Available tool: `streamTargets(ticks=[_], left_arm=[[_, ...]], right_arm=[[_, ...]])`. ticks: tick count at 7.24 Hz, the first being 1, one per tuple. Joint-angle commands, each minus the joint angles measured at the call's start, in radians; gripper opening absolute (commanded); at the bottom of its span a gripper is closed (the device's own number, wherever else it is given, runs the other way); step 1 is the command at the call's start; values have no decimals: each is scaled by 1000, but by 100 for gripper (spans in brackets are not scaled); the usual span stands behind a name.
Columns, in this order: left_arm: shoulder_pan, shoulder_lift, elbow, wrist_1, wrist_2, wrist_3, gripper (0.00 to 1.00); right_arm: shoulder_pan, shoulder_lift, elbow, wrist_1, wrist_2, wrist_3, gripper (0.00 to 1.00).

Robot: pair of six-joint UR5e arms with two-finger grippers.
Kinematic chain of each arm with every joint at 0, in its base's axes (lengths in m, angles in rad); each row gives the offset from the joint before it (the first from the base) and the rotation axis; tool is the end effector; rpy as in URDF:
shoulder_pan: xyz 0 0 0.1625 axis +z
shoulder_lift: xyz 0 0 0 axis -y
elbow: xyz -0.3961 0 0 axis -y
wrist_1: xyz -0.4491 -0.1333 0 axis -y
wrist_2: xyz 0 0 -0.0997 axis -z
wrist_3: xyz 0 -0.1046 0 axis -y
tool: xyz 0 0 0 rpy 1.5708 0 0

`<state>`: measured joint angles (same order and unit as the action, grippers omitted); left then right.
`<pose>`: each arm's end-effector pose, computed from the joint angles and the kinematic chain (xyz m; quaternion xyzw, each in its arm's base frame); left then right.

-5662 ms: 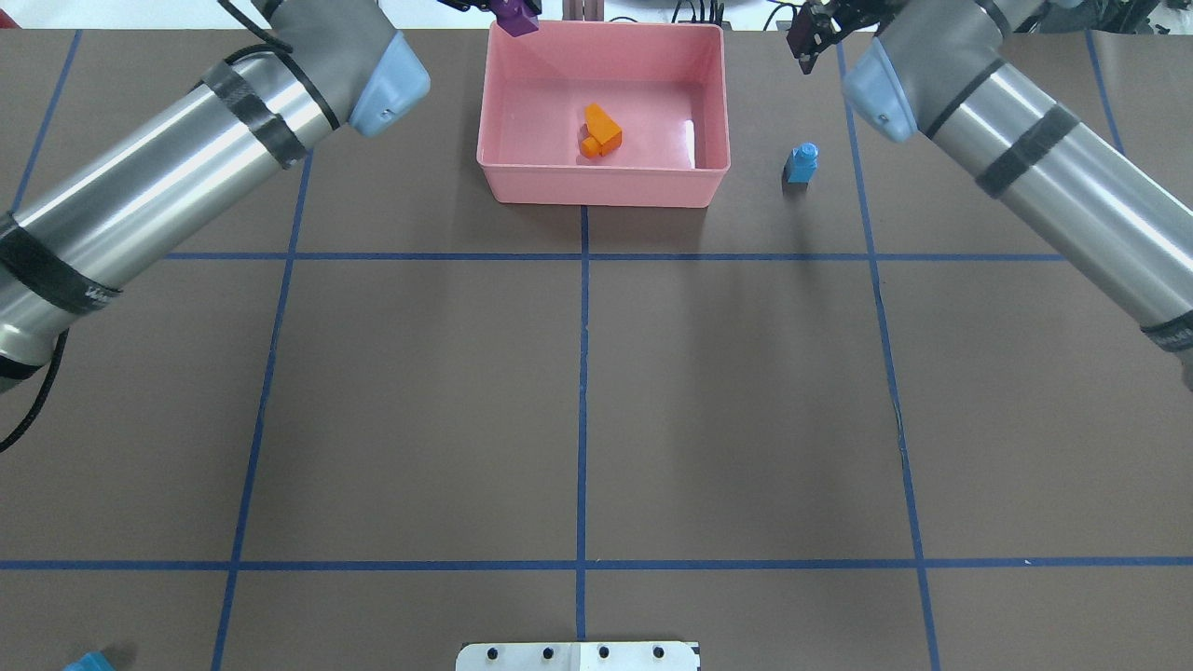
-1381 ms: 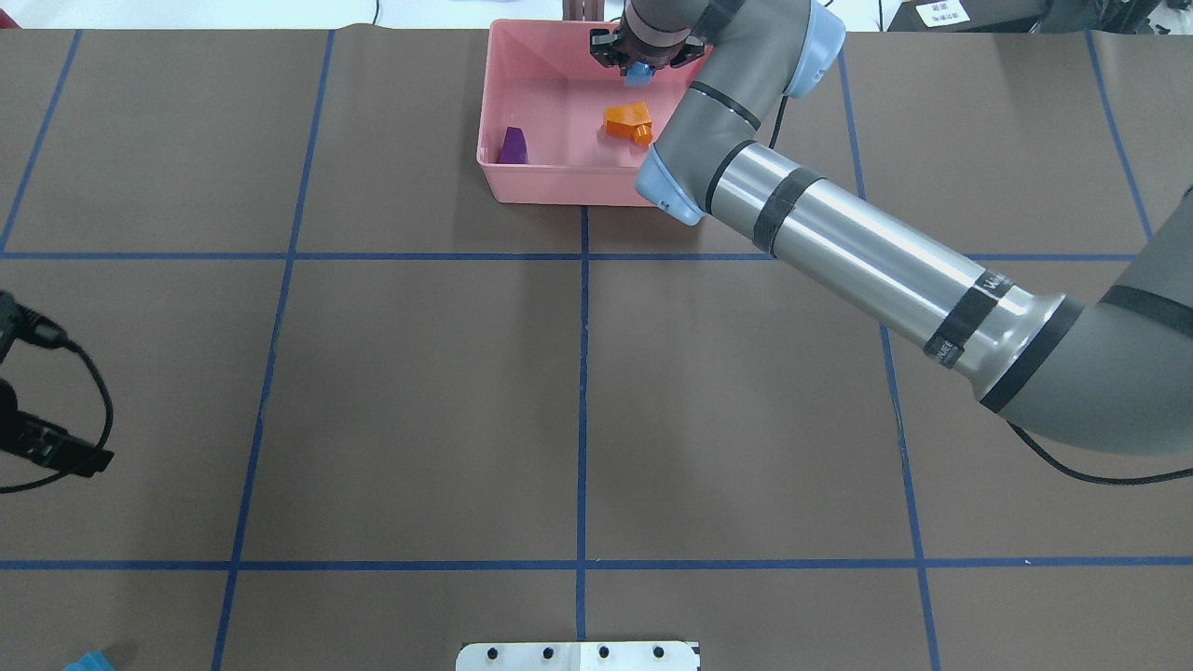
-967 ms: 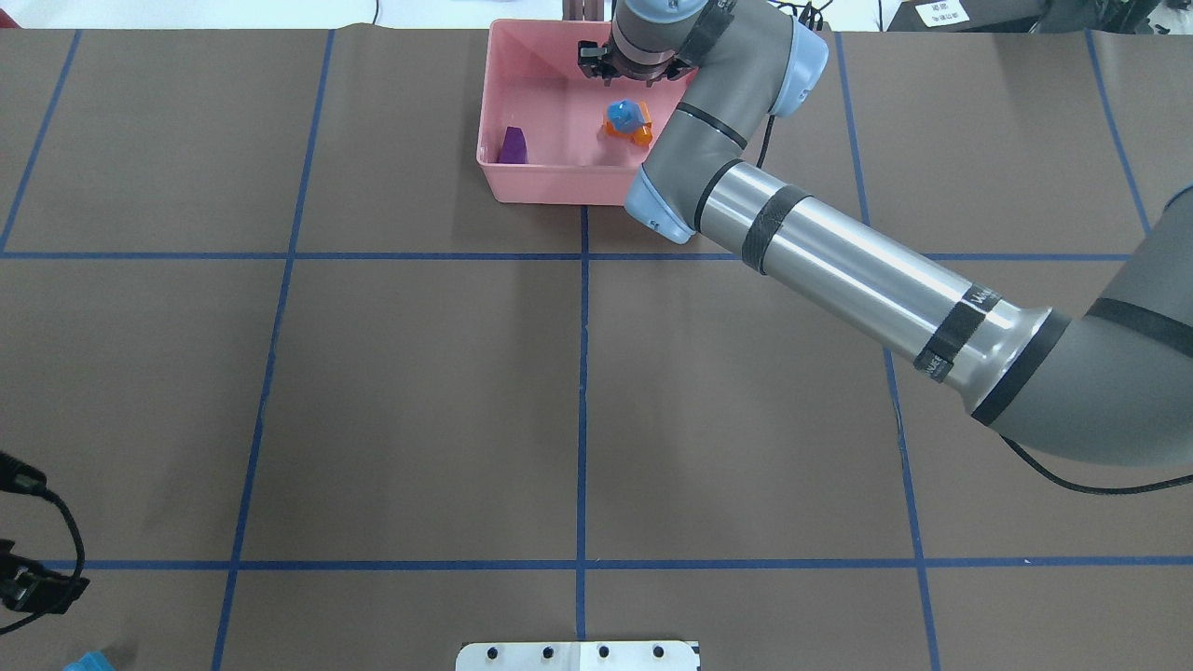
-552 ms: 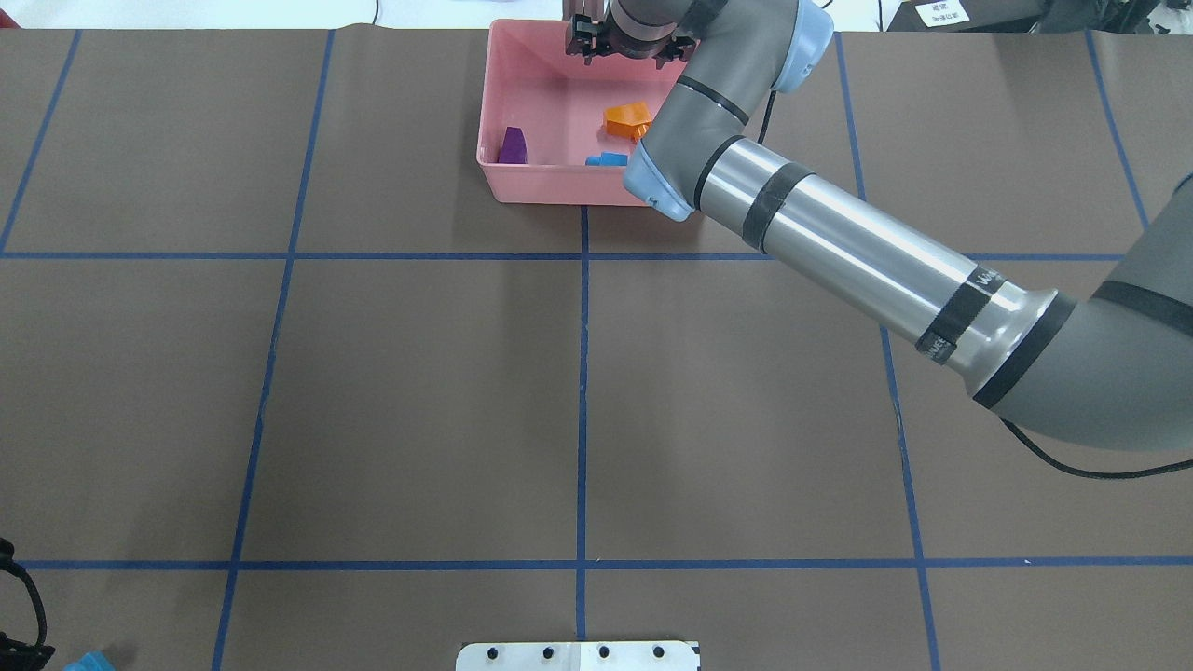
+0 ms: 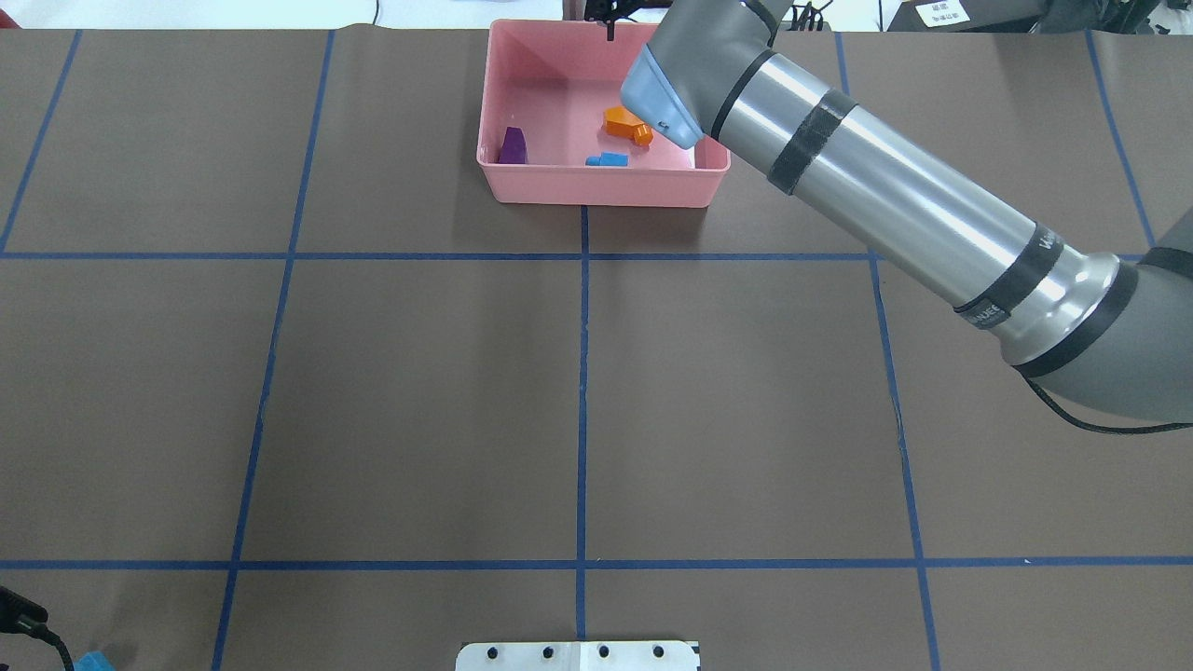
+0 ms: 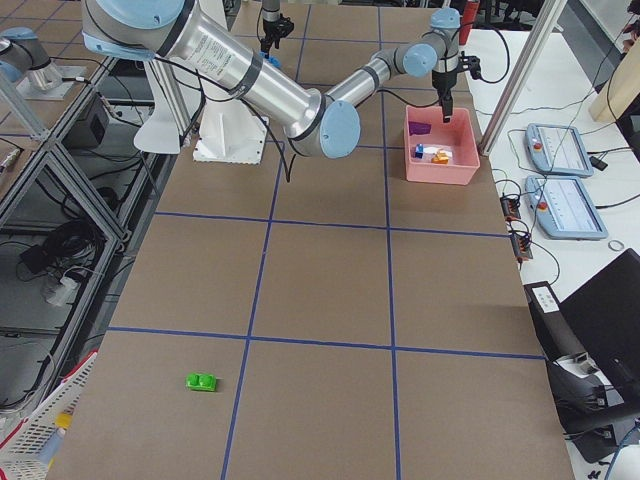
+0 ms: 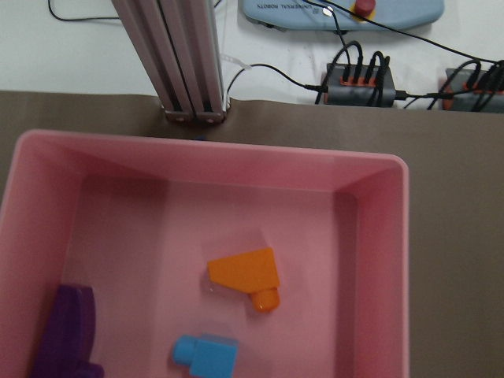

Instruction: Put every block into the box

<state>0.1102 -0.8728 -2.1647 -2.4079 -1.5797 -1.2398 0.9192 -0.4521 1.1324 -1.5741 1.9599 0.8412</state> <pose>0.3487 -0.0946 0.5236 0.0354 0.3566 0.2058 0.9106 -0.4373 -0.7277 0.0660 0.1154 -0.3551 0.0237 0.9274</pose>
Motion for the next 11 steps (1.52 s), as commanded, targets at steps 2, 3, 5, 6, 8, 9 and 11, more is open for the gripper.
streamTargets(ticks=[2,3,5,6,8,9,11], left_arm=[[14,-44,54,0,6,-6,99],[19,-58,62,0,6,-6,96],[20,-58,62,-2,3,3,43],[26,-58,63,-1,3,3,20],[19,-34,-5,-2,-2,-6,0],[11,38,-92,-1,-9,-9,0],[-172,68,-178,1,-206,2,0]], right_arm=[[87,-320,544,-433,37,-289,99],[131,-411,641,-478,53,-374,99],[220,-549,716,-488,106,-541,100],[275,-613,734,-488,116,-642,100],[401,-739,730,-478,181,-874,100],[462,-804,728,-478,188,-990,100],[553,-963,728,-477,186,-1201,100]])
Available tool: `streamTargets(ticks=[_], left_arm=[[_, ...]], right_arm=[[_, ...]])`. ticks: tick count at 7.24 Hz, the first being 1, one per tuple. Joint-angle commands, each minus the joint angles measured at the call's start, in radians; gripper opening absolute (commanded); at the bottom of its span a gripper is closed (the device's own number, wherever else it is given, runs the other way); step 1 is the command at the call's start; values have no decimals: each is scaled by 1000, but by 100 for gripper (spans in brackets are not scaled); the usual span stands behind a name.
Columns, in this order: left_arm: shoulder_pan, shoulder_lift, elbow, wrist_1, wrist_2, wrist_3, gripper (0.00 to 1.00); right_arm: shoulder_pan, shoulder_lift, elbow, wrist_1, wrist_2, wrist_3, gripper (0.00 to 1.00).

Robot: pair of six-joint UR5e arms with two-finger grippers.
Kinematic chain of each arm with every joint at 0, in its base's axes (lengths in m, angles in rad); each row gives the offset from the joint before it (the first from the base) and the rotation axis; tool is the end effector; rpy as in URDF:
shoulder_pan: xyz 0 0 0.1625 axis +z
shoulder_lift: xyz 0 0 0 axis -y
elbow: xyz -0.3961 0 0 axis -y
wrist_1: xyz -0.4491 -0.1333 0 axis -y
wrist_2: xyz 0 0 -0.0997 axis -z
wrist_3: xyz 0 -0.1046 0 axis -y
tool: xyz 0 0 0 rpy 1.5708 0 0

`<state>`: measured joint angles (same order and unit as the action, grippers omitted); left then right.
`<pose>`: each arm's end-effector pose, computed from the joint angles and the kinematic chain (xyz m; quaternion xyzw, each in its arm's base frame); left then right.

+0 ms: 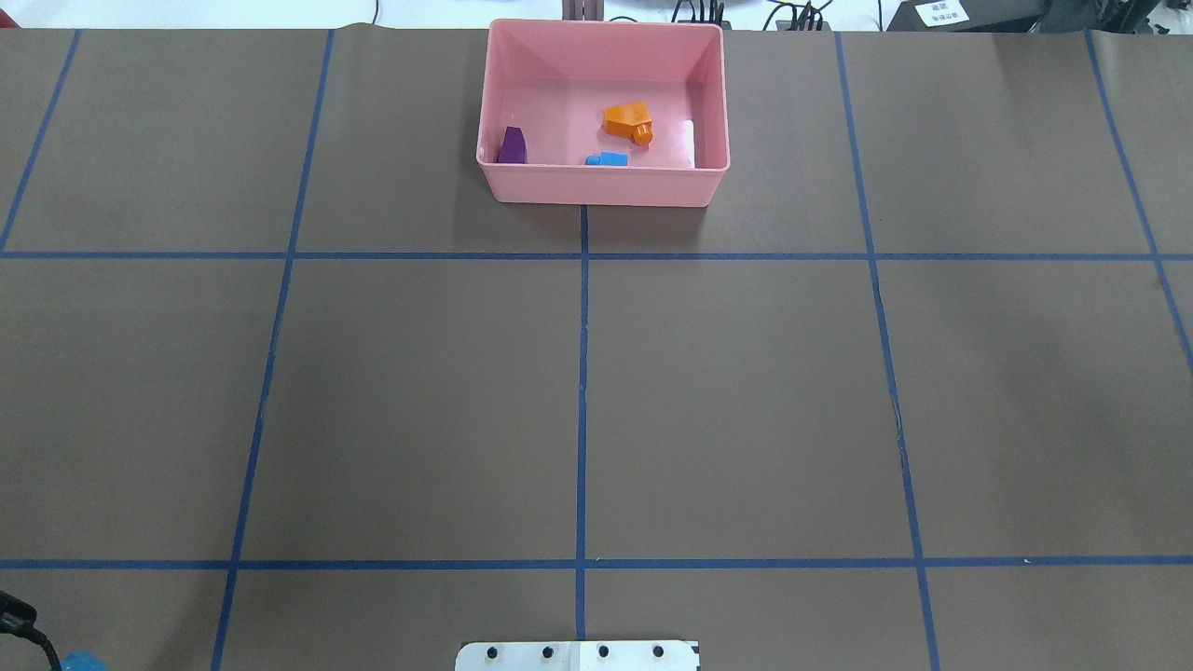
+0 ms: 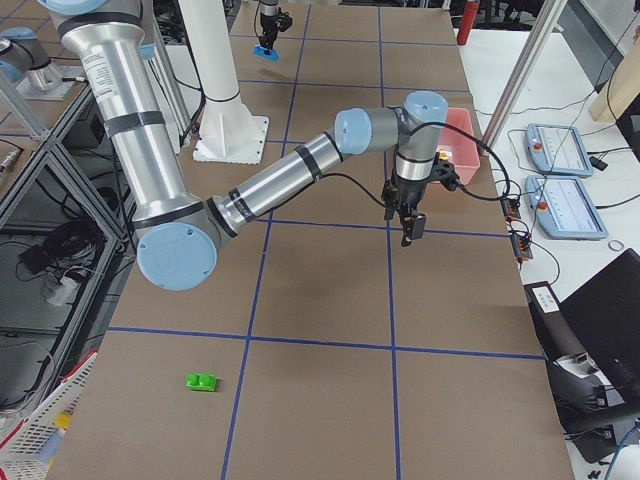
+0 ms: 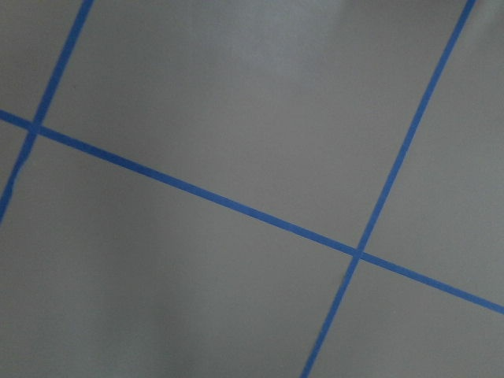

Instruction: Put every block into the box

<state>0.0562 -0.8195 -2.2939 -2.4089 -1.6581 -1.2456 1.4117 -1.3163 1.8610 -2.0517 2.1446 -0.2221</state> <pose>0.3292 -0.1059 0.4643 0.0130 0.3954 0.1909 0.8983 -0.0177 -0.5936 0.3944 0.0395 -0.2817 -0.1905 0.9396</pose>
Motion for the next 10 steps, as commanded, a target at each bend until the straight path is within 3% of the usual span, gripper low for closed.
streamTargets(ticks=[1,2,3,4,6,7,8,9,10], left_arm=[[-213,-9,-50,4,-270,20,0],[-293,-29,-52,10,-294,110,0],[-405,-103,-42,55,-364,183,0],[-550,-230,-44,162,-461,192,0],[-744,-477,-29,352,-566,199,0],[-871,-674,3,482,-636,199,0],[-982,-919,64,661,-719,198,0],[-1021,-1102,133,742,-726,186,0],[-1050,-1241,237,743,-724,143,0]], right_arm=[[81,-171,7,4,9,-175,100],[82,-263,36,49,35,-178,100],[82,-381,49,188,64,-166,100],[82,-485,40,284,98,-164,100],[82,-611,38,315,97,-171,100],[82,-664,32,355,97,-177,100],[82,-725,-29,496,98,-168,100],[82,-774,-95,630,101,-161,100],[82,-784,-168,715,101,-157,100]])
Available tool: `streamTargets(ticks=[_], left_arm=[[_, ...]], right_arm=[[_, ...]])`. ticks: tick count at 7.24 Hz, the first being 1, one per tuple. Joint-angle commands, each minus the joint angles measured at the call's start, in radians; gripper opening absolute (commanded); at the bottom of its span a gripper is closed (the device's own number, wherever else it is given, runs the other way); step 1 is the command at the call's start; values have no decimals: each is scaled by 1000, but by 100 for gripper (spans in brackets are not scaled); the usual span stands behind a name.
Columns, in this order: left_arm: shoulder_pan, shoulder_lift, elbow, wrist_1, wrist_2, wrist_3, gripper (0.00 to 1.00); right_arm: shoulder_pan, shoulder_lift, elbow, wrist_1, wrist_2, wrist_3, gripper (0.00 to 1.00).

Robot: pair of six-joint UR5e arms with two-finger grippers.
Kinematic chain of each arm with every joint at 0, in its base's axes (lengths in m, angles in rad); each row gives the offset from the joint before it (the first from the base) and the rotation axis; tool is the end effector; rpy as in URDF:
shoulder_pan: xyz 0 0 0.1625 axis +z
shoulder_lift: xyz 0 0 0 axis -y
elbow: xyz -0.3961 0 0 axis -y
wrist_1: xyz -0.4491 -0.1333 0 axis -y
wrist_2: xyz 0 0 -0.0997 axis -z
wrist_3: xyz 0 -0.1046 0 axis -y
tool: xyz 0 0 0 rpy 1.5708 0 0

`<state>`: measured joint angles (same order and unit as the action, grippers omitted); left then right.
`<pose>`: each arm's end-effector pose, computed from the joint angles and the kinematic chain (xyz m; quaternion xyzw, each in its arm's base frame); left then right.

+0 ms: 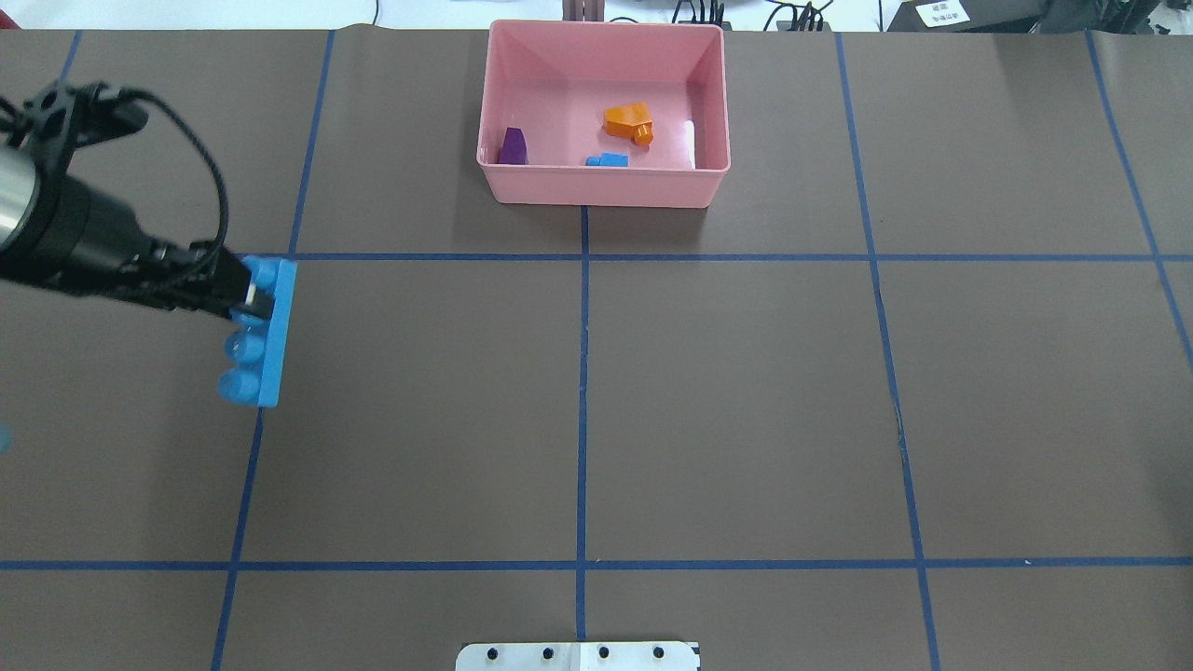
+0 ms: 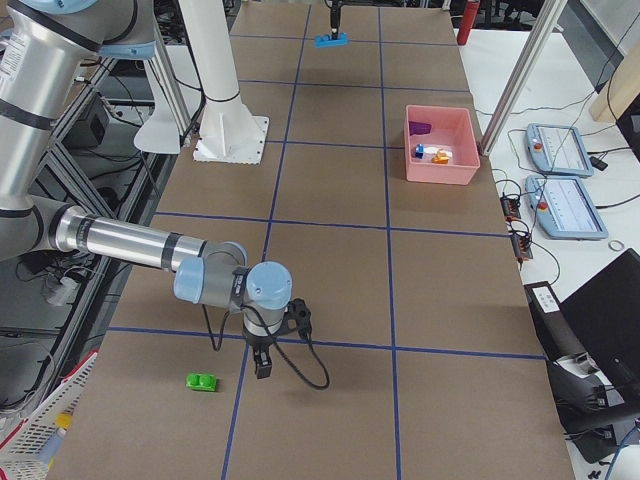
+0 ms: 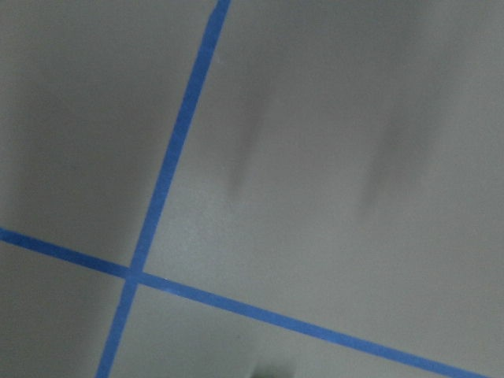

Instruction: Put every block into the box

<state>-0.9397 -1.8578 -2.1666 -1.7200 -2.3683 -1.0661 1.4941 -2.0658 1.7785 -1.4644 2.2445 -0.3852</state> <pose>0.2544 -0.4472 0.1474 0.0472 0.5644 0.0141 0.8240 0.0429 -0.3302 0.7367 -0.0337 -0.3384 -0.1861 0.9218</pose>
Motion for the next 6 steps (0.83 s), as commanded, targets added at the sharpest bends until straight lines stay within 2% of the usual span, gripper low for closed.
streamTargets(ticks=[1,3,5,6], left_arm=[[-65,-392,269,51,-12,-108,0],[-74,-637,506,-5,67,-191,0],[-65,-833,870,-314,177,-358,0],[-50,-900,996,-393,234,-367,0]], right_arm=[[-2,-36,-141,172,3,9,100],[-2,-63,-163,193,47,19,100],[-2,-76,-194,191,92,17,100],[-3,-82,-211,191,104,16,100]])
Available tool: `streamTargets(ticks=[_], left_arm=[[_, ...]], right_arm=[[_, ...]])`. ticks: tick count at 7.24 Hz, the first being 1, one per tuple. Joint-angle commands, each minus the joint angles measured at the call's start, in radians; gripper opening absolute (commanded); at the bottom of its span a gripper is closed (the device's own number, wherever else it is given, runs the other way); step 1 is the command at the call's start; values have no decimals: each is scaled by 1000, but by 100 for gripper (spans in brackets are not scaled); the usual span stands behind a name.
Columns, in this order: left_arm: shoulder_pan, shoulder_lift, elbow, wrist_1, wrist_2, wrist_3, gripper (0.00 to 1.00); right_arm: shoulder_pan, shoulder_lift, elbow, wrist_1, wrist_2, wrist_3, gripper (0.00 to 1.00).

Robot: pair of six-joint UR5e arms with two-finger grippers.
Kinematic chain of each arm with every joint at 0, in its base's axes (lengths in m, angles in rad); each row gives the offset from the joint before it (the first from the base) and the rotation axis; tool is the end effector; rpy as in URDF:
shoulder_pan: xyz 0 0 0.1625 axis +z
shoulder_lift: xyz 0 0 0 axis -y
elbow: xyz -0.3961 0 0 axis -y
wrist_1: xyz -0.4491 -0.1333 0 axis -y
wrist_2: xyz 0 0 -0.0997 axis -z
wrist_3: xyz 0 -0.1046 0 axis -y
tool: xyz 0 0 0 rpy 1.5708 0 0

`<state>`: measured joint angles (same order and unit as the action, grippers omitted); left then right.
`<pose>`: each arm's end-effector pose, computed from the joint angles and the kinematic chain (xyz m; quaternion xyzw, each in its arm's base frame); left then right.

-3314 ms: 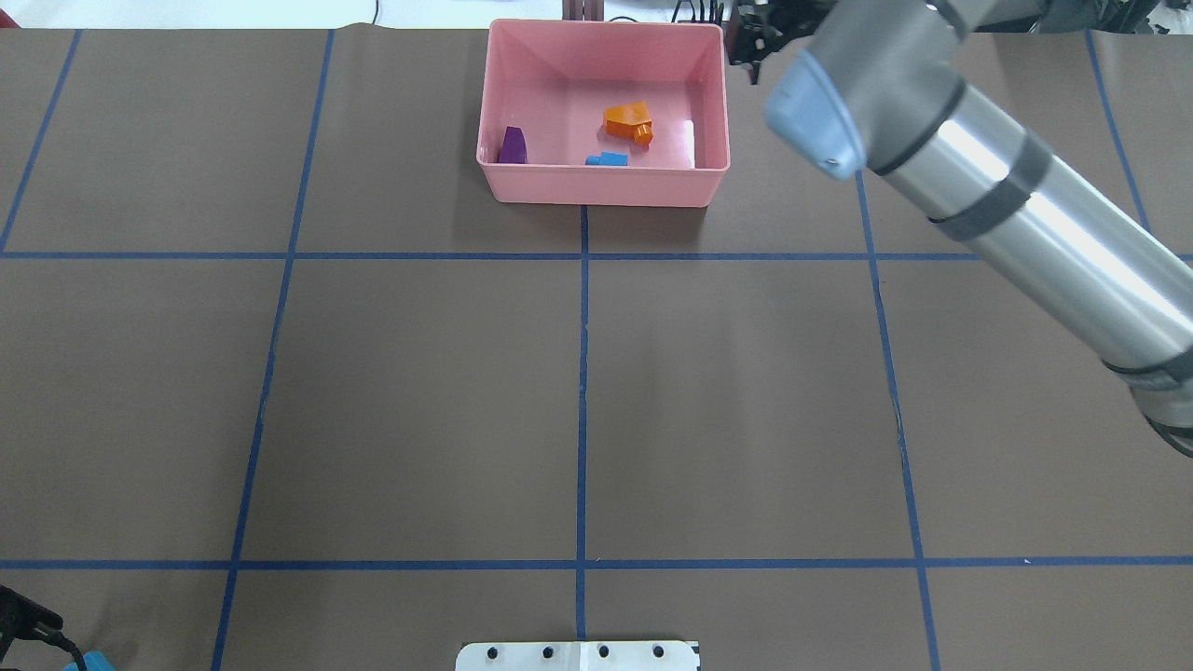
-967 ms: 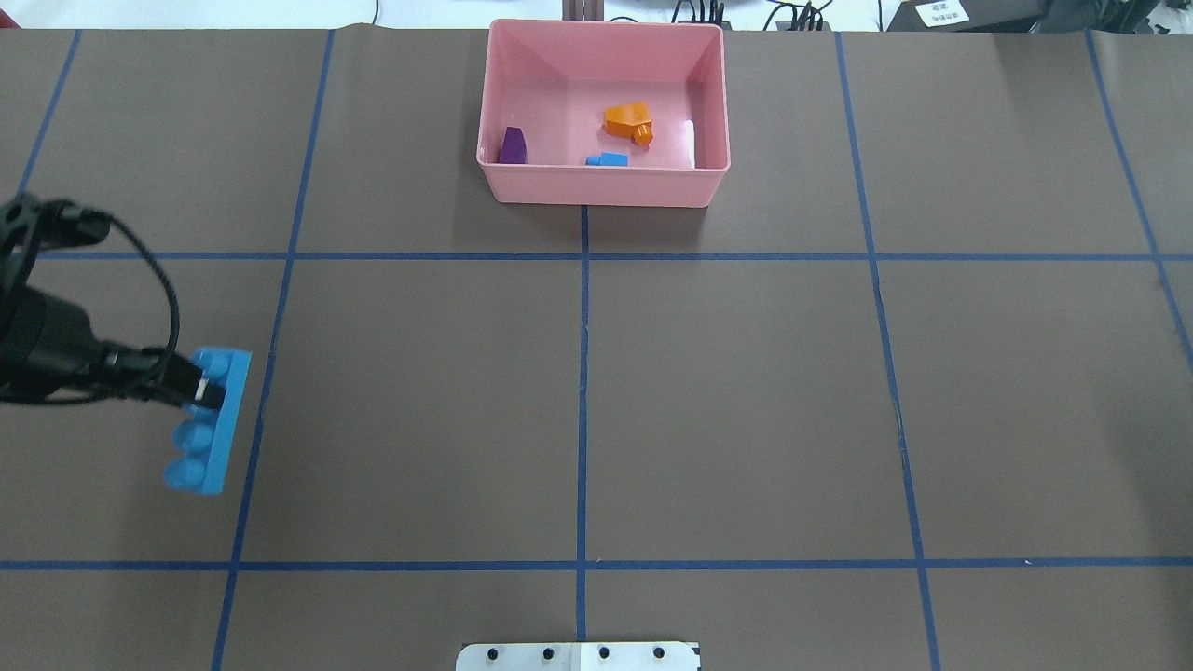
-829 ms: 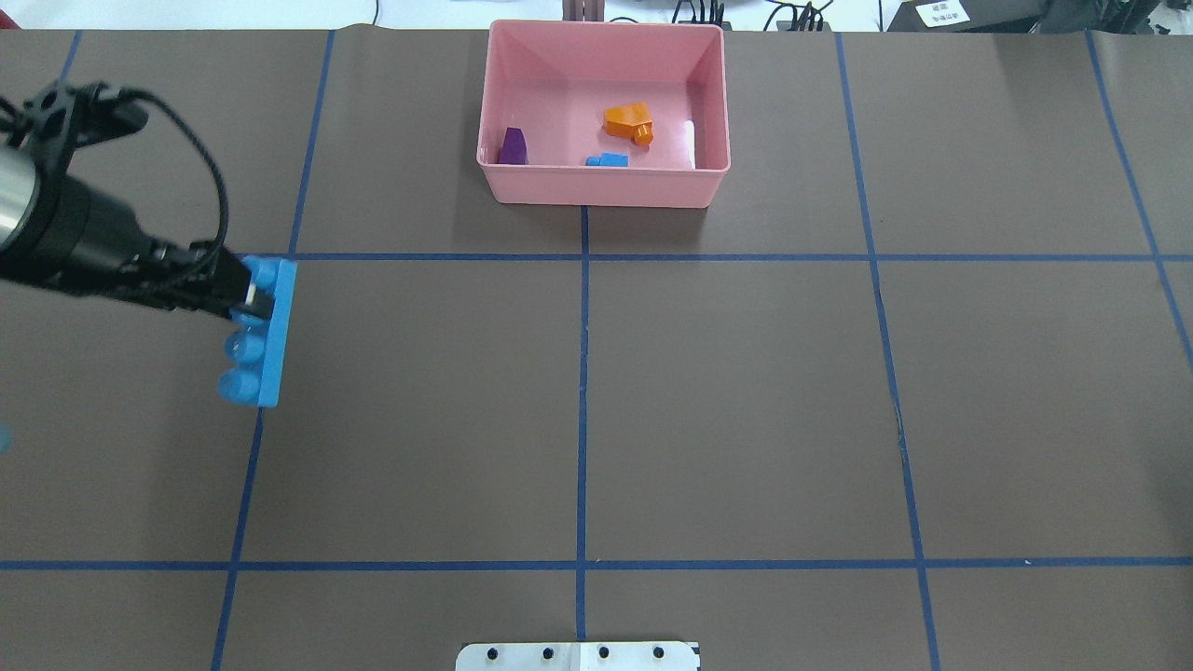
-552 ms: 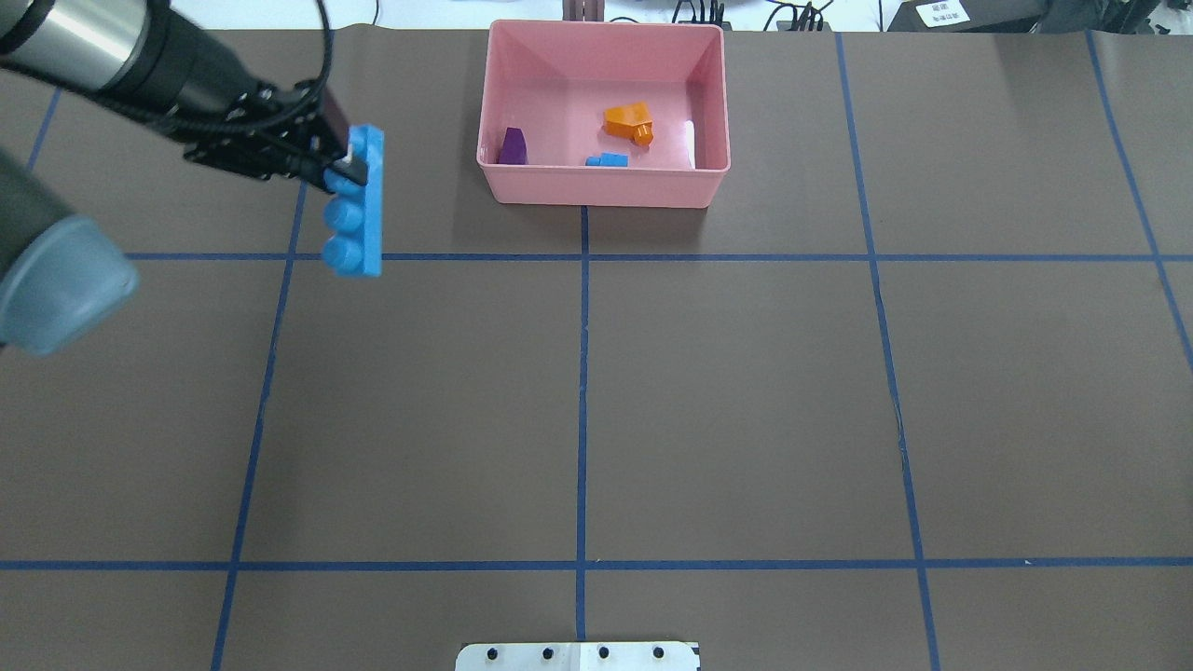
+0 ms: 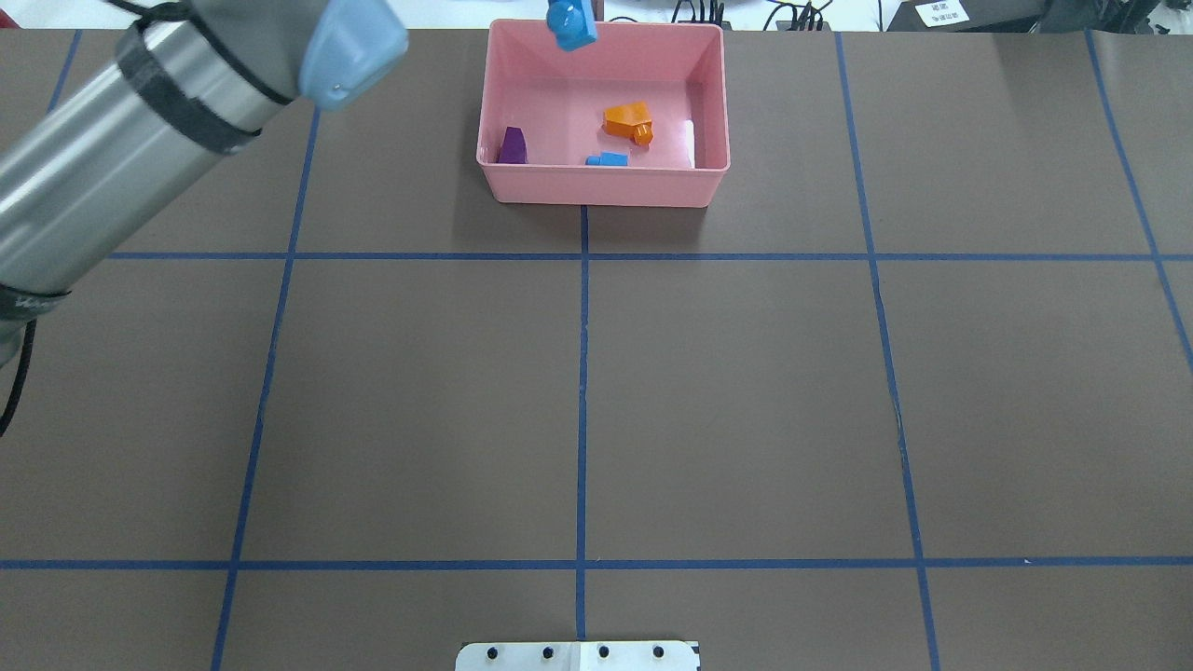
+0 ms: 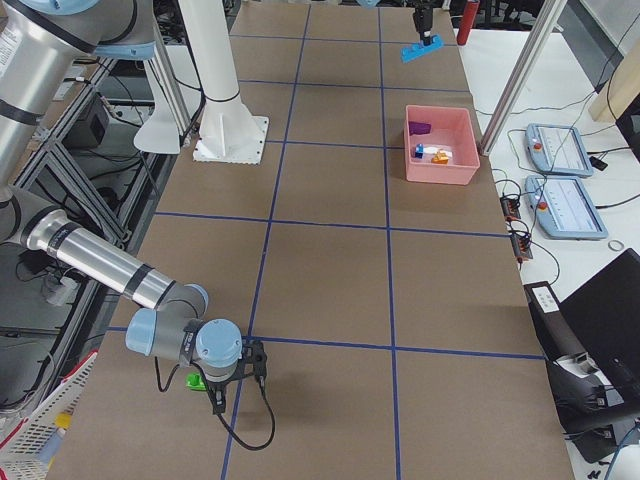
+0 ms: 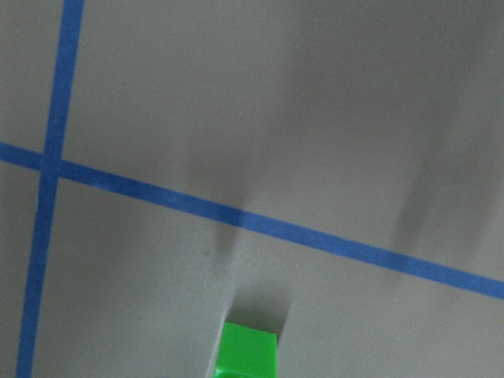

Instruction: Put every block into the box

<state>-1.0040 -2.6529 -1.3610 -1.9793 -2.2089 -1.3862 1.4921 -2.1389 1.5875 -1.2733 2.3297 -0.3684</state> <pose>0.3415 -0.6688 -0.0670 0.1093 0.6109 -0.1314 0.7730 0.0417 -0.2509 0.8302 -0.0633 -0.3806 -0.1585 0.9089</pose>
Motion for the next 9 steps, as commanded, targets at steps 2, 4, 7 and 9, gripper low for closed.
streamTargets(ticks=[2,4,7,9], left_arm=[[60,-139,334,-287,214,-48,0],[143,-160,495,-445,410,-47,0],[246,-157,595,-484,573,-43,0],[257,-154,615,-483,595,-33,99]], right_arm=[[-1,-9,-52,2,29,-3,99],[-3,-9,-61,2,62,-1,99],[-3,-7,-61,0,89,-1,99],[-3,-6,-61,0,103,0,98]])
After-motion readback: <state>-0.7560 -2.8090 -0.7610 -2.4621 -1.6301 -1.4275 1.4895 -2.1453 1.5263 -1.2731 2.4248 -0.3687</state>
